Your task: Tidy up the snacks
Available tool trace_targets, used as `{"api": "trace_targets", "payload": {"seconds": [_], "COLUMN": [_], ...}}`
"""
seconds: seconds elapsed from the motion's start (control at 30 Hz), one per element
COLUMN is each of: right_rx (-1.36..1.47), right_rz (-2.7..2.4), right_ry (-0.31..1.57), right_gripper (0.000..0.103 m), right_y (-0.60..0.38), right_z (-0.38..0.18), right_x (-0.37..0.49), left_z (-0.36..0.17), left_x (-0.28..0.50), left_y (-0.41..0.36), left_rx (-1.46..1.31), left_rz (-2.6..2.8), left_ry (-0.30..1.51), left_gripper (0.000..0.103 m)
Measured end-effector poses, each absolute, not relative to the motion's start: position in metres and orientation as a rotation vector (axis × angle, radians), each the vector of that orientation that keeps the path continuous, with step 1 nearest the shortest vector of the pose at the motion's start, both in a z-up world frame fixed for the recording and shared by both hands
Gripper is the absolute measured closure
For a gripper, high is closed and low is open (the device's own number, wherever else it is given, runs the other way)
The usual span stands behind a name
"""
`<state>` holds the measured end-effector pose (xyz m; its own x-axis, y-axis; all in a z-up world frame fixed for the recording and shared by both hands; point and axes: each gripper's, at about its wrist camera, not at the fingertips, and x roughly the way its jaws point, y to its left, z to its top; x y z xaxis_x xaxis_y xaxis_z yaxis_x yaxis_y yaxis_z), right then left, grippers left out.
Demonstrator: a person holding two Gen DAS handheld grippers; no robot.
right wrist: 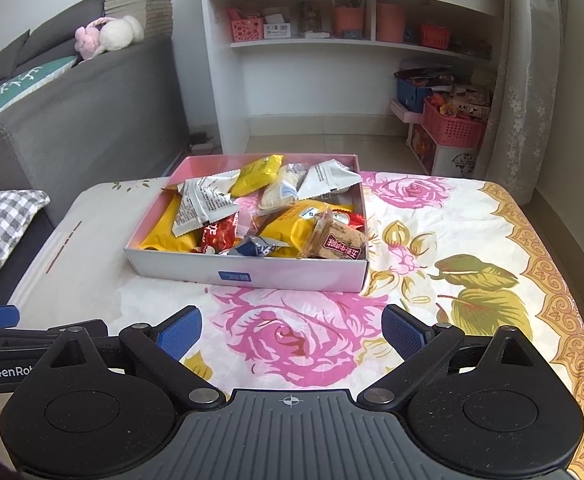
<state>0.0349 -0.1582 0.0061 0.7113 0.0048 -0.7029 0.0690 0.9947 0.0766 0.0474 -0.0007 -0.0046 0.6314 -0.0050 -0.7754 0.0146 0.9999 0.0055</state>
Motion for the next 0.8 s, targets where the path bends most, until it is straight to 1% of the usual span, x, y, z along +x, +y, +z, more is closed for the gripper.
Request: {"api": "trace_targets", "payload": {"seconds": [0.8], "right_rx": [0.104], "right_rz": [-0.051], "right_ry": [0.78], "right_gripper": [0.005], "right_y": [-0.1598], "right_z": [0.0054], "right_x": [0.0342], "left_z": [-0.0021], "left_x": [0.0454], "left_y": [-0.0016], "left_rx": [0.023], "left_rz": [-0.014], "left_ry": [0.876], "left_gripper": [0.0]}}
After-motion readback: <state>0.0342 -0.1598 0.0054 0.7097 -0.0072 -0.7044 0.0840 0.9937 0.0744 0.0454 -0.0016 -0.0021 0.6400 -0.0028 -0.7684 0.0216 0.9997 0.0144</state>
